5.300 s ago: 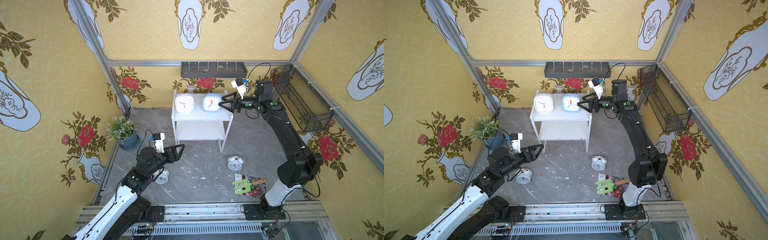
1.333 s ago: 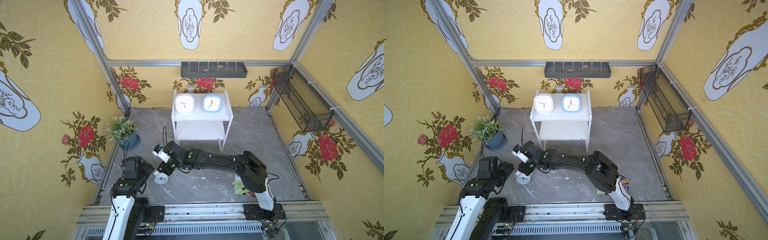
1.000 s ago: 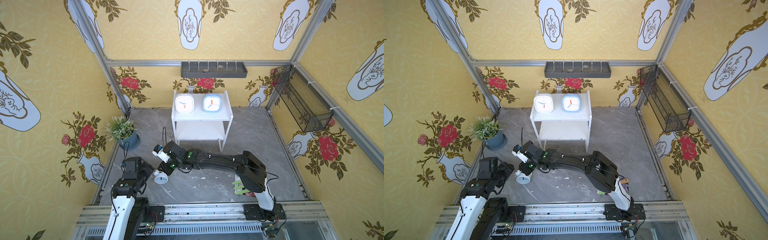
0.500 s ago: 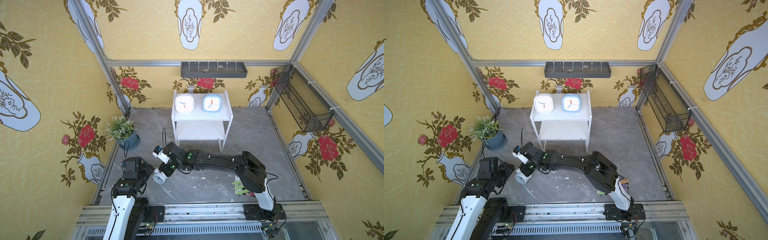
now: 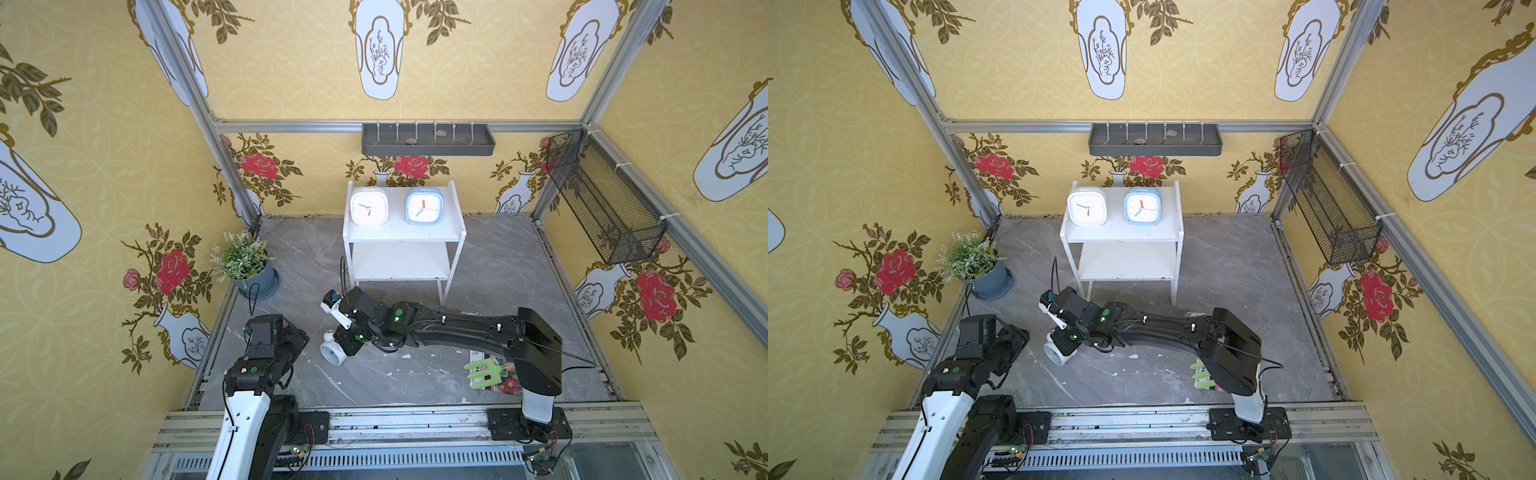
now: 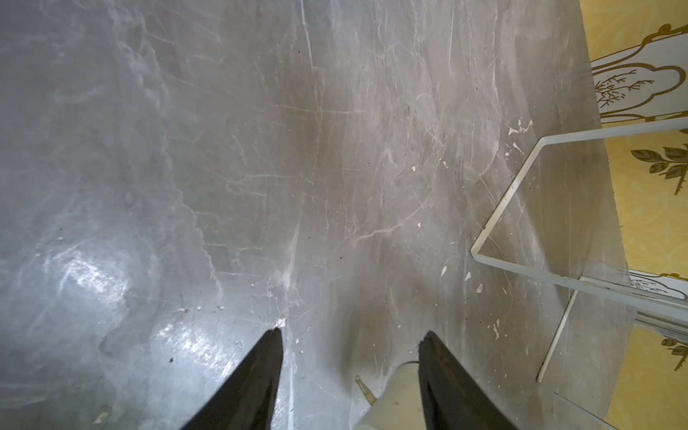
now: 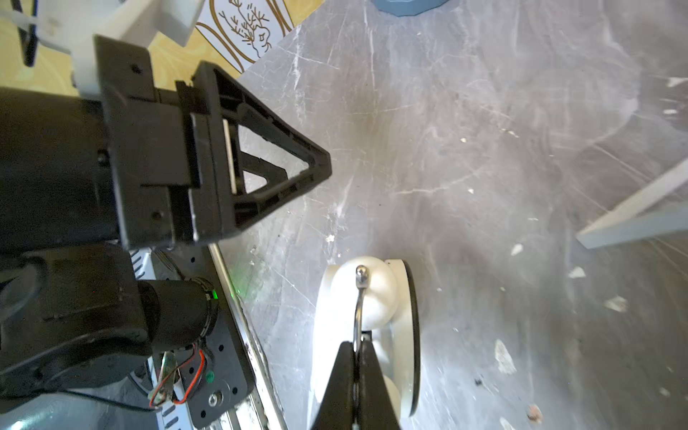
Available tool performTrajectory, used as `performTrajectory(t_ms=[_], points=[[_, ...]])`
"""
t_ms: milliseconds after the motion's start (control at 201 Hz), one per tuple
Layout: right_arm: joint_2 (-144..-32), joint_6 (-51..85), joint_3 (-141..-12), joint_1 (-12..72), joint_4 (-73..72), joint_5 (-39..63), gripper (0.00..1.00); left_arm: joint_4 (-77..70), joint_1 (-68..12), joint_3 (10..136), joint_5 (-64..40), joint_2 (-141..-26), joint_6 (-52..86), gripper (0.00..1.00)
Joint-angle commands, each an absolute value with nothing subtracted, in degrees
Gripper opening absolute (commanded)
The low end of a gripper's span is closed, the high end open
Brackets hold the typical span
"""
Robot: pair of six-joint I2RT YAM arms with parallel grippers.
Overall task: Place the alarm clocks on the shelf by style
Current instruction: Pick up the alarm from the center of the board.
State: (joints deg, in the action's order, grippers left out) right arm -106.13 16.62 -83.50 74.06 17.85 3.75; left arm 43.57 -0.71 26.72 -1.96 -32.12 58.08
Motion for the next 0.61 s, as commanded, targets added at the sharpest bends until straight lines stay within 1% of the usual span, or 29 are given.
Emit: performTrajectory(t_ms=[0,139,334,448,513,603], points=[[-102.9,20.2,-80.6,74.4,21.2,-2.6,0.05,40.7,-0.7,26.6,-2.8,-31.6,56.8,0.63],[-100.7,24.2,-77.3,74.4,25.1,-5.1,0.05,38.9,-0.6,26.8,-4.2,-32.8,55.6,0.64],[-102.1,29.5,-76.8,73.7,30.1,-9.7,0.05,37.5,-0.7,27.3,-7.5,-34.1,53.8,0.64],[-102.1,30.3,-77.1,73.4,30.4,-10.7,0.07,36.7,-0.8,27.2,-9.1,-34.1,53.5,0.64],[-102.4,31.2,-77.9,72.9,31.8,-11.5,0.08,35.9,-1.5,26.9,-10.1,-34.3,53.8,0.63],[-102.4,31.8,-78.8,72.5,33.3,-12.2,0.06,34.8,-4.3,26.6,-9.7,-34.7,54.6,0.62]])
